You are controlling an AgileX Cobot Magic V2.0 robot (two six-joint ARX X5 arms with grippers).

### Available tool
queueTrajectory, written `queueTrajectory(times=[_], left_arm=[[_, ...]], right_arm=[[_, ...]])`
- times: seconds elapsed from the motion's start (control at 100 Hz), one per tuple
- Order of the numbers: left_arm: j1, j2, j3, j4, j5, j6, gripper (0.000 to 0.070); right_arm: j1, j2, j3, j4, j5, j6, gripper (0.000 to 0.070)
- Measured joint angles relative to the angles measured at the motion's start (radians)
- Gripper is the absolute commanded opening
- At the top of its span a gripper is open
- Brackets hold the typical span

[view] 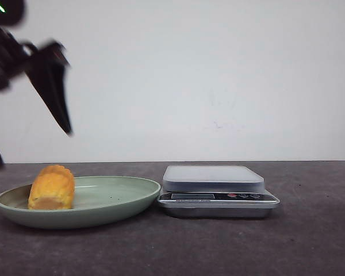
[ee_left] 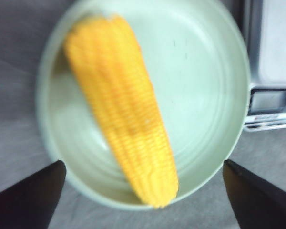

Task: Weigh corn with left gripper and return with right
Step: 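Move the left gripper over the green plate and grasp the yellow corn cob, then lift the corn with the left gripper and carry it over the scale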

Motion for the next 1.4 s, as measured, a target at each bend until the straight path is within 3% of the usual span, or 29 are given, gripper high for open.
queueTrajectory(times=[0.12,0.17,0.23,0.33,0.5,0.67,0.93,1.02,1.17,1.4], left_arm=[[-0.041,0.095,0.000,0.060,-0.001,-0.023,0.0621],[-0.050,0.127,0.000,0.078,-0.003,-0.032,0.0559],[-0.059,0.156,0.000,0.098,-0.010,-0.044,0.0389],[-0.068,0.180,0.000,0.122,-0.013,-0.057,0.0000],[-0.086,0.182,0.000,0.156,-0.007,-0.044,0.0010],[-0.105,0.182,0.039,0.151,0.069,-0.037,0.0010],[-0.178,0.143,0.327,0.144,0.212,-0.035,0.0010],[-0.214,0.143,0.464,0.144,0.183,-0.034,0.0010],[-0.270,0.142,0.625,0.167,0.035,-0.036,0.0011],[-0.295,0.280,0.794,0.116,0.036,-0.050,0.0011]], right_arm=[[0.011,-0.002,0.000,0.002,0.000,0.000,0.0596],[0.016,-0.002,0.000,0.000,0.000,0.000,0.0596],[0.019,-0.002,0.000,-0.008,0.000,0.000,0.0596],[0.025,-0.002,0.000,-0.029,0.000,0.000,0.0596],[0.030,-0.002,0.000,-0.069,0.000,0.000,0.0596],[0.036,-0.002,0.000,-0.076,0.003,0.000,0.0595],[0.056,-0.002,0.000,-0.073,0.005,0.000,0.0594],[0.057,-0.002,0.000,-0.073,0.005,0.000,0.0594],[0.057,-0.002,0.000,-0.073,0.005,0.000,0.0594],[0.057,-0.002,0.000,-0.073,0.005,0.000,0.0593]])
